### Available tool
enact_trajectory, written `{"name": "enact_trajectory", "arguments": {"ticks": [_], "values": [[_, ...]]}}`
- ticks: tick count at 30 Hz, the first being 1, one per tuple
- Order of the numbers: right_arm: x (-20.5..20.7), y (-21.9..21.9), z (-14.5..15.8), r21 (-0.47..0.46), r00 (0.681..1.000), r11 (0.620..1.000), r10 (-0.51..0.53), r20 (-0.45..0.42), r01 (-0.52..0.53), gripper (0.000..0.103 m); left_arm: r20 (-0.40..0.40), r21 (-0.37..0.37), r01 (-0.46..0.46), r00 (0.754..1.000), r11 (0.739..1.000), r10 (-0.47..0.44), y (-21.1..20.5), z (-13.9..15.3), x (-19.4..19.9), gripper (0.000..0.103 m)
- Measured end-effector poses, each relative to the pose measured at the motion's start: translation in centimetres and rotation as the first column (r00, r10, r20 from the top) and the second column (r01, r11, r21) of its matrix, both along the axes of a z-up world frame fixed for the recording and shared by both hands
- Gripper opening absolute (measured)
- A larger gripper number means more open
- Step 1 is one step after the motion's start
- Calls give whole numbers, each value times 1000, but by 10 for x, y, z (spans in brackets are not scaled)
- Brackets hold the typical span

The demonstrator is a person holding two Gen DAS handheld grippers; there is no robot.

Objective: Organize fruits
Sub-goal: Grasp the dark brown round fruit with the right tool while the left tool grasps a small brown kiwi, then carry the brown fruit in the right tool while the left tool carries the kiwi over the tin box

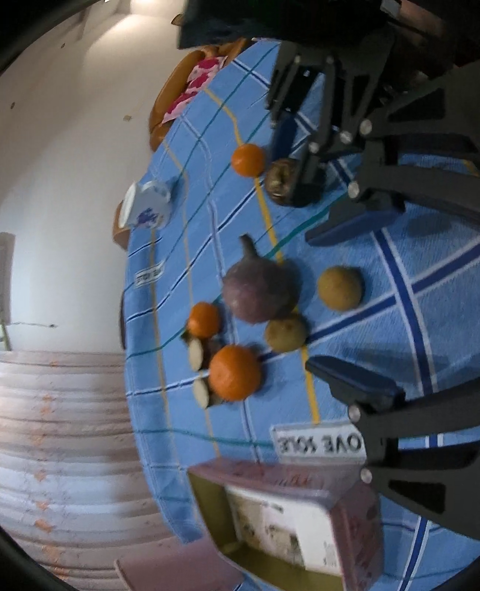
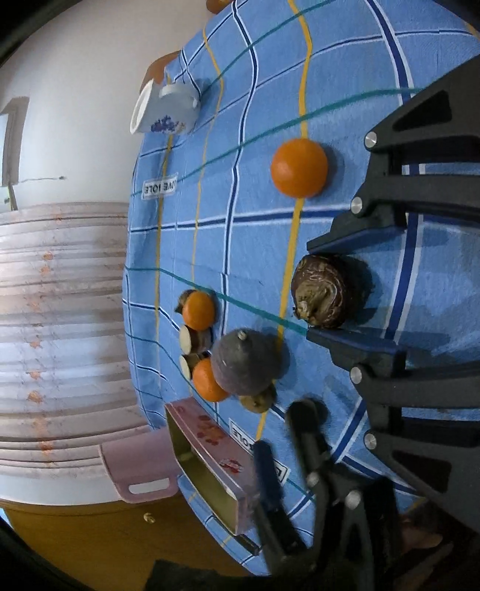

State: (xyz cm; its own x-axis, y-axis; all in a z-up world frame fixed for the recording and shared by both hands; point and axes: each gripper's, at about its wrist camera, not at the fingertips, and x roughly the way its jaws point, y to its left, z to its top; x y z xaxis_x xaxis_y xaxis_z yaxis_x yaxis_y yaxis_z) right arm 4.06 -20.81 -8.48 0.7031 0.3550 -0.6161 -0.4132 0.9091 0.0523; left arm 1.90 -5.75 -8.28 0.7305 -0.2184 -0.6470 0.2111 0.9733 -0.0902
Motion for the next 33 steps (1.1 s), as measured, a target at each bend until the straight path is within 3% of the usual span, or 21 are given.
{"name": "enact_trajectory", "arguments": {"ticks": [2,4,6,11,18,33], "values": [[-1,-2,2,-1,1000,1000,-3,5,3,42,-20,4,13,1000,1000,-13,-5,-4,2,58],[-1,-3,2,1,1000,1000,-5,7,5,42,-38,12,14,999,1000,-14,-8,-6,4,51],[-1,-4,2,4,1000,1000,-2,7,2,42,-53,-3,14,998,1000,-14,-7,-9,5,29],[-4,-1,5,15,1000,1000,8,22,-8,42,-46,-21,29,998,999,-30,-4,-7,2,28],[-5,12,23,19,997,999,47,63,-49,42,45,-6,-6,999,1000,6,10,14,-7,28],[10,76,51,-10,973,980,196,121,-197,42,135,7,-203,970,979,200,74,38,2,28]]}}
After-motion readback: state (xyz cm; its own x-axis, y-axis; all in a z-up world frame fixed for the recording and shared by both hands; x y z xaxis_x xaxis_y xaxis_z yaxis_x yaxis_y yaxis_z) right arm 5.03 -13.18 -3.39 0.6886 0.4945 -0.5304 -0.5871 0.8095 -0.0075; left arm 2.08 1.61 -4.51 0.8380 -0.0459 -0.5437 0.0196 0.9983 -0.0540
